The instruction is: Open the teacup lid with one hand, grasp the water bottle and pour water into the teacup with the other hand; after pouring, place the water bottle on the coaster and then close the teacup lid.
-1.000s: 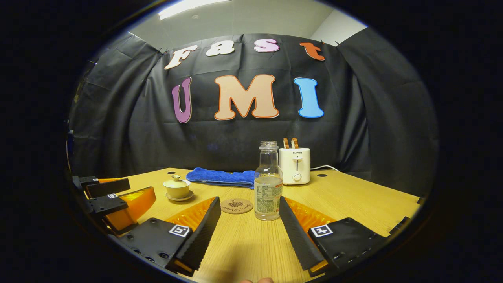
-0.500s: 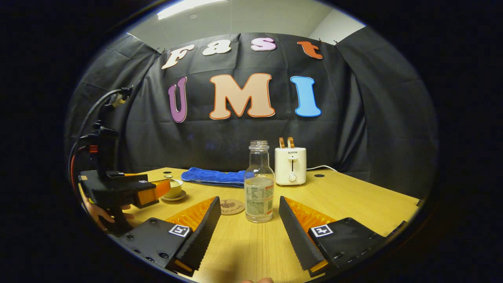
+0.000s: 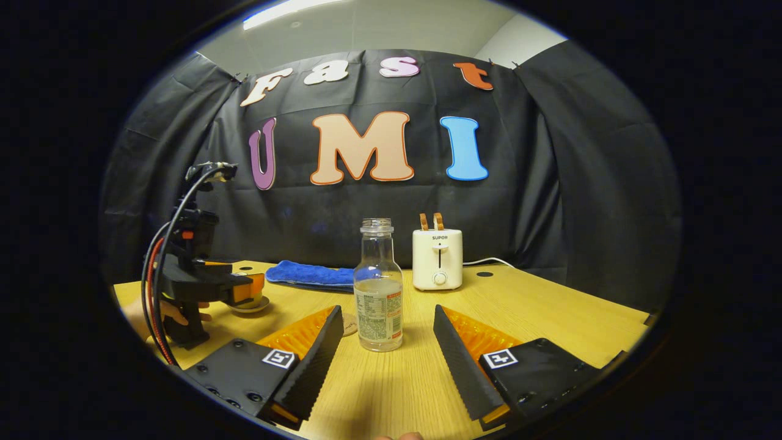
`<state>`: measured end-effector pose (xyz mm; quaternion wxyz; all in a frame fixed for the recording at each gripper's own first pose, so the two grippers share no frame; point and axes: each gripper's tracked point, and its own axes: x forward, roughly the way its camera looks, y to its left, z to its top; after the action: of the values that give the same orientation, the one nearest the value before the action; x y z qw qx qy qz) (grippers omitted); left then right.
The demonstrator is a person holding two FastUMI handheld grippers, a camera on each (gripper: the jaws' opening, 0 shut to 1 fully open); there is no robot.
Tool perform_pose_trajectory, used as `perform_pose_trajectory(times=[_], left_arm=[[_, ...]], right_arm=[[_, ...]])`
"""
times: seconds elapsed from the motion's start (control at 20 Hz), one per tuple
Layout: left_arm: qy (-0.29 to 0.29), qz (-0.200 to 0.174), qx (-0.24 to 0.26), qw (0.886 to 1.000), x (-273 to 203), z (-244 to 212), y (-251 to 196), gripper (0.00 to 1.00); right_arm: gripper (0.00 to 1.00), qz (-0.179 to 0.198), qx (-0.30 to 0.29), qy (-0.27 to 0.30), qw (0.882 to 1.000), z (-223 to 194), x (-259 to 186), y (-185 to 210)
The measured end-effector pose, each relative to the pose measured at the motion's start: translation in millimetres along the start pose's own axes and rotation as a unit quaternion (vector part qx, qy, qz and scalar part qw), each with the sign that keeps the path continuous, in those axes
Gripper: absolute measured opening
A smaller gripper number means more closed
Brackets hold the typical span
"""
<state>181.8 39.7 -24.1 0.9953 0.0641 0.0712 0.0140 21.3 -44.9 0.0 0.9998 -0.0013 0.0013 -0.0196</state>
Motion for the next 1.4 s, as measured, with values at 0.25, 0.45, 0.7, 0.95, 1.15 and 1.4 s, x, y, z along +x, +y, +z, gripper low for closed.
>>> perform_pose_trajectory(times=[0.25, 0.45, 0.7, 0.95, 1.15, 1.4], left_arm=[[0.011, 0.013, 0.011, 1.000, 10.4, -4.0, 6.2, 0.96], [0.018, 0.012, 0.016, 1.000, 19.0, -4.9, 6.2, 0.96], [0.020, 0.010, 0.030, 0.999, 25.2, -4.5, 2.7, 0.78], [0.021, 0.006, 0.035, 0.999, 28.6, -3.4, -0.7, 0.50], [0.018, 0.013, 0.030, 0.999, 29.5, -2.7, 4.0, 0.32], [0.013, 0.016, 0.025, 0.999, 28.6, -1.8, 6.3, 0.26]], right_arm=[[0.95, -0.001, 0.001, 0.004, 1.000, -1.8, 4.8, -5.2], [0.94, -0.005, 0.001, 0.010, 1.000, -3.8, 11.1, -10.6], [0.94, -0.010, 0.002, 0.015, 1.000, -4.9, 16.1, -14.8], [0.94, -0.012, 0.001, 0.015, 1.000, -5.4, 18.4, -16.7], [0.95, -0.011, 0.001, 0.014, 1.000, -5.1, 19.0, -16.7], [0.95, -0.011, 0.001, 0.011, 1.000, -4.1, 18.1, -16.7]])
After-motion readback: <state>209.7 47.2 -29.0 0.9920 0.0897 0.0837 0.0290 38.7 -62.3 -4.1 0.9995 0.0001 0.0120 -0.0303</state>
